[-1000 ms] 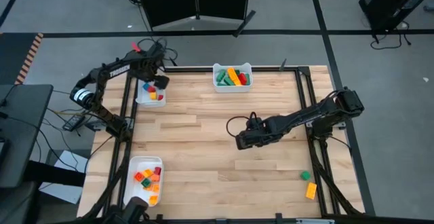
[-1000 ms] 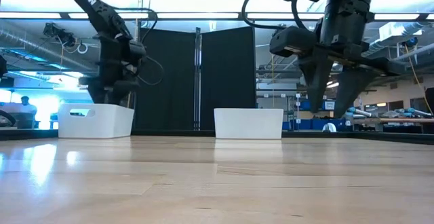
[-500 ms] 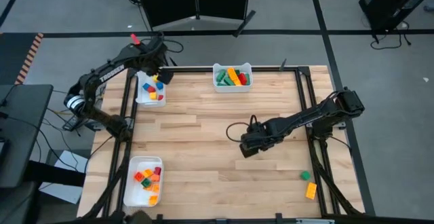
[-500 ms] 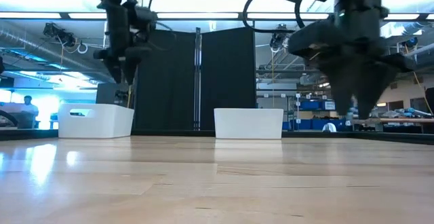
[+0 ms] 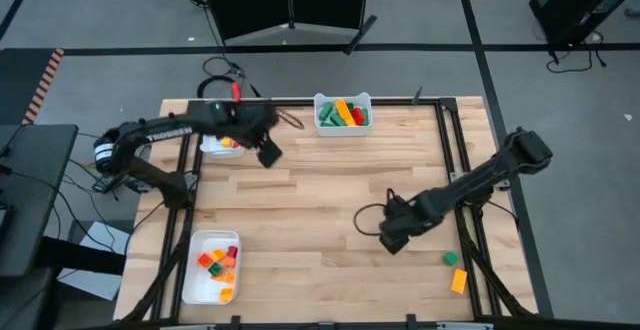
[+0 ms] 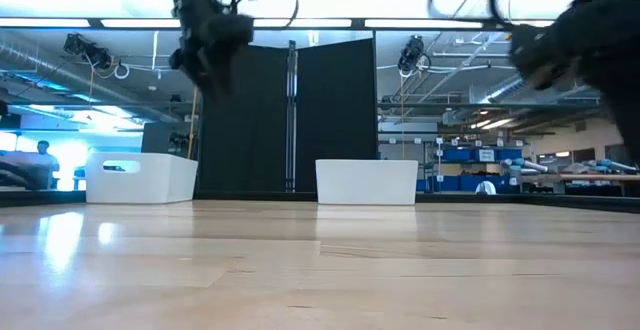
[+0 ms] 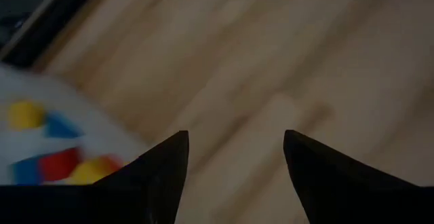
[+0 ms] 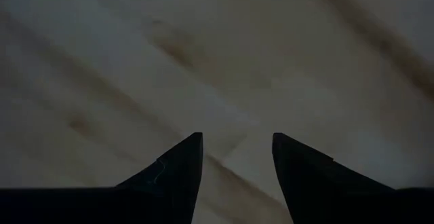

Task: Sort blocks by size
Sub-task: Put the green block into the top left white bin

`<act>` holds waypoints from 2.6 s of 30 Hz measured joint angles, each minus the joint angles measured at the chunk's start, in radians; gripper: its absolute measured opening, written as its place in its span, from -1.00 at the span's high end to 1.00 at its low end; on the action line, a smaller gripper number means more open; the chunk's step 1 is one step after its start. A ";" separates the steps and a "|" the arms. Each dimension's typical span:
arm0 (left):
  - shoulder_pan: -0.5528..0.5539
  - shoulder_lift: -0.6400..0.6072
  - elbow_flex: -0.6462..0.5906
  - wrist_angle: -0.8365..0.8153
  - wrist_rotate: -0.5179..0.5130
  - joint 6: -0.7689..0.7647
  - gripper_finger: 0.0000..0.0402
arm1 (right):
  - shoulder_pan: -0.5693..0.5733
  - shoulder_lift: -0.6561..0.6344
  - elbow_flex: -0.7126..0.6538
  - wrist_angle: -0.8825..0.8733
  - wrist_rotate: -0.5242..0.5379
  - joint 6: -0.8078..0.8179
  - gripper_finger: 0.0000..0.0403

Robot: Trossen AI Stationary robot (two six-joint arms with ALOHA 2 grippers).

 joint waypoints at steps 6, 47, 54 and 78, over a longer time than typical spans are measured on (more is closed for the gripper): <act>-0.229 0.000 0.000 0.121 -0.007 -0.125 -0.25 | 0.121 -0.190 -0.141 0.099 0.068 0.176 0.06; -0.724 0.208 -0.001 0.593 0.040 -0.331 -0.25 | 0.398 -0.341 -0.228 -0.127 -0.063 0.174 -0.50; -0.724 0.208 -0.001 0.609 0.039 -0.331 -0.25 | 0.441 -0.222 -0.228 -0.055 -0.130 0.126 -0.47; -0.724 0.208 -0.001 0.659 0.023 -0.331 -0.25 | 0.479 -0.003 -0.228 0.083 -0.371 -0.028 -0.28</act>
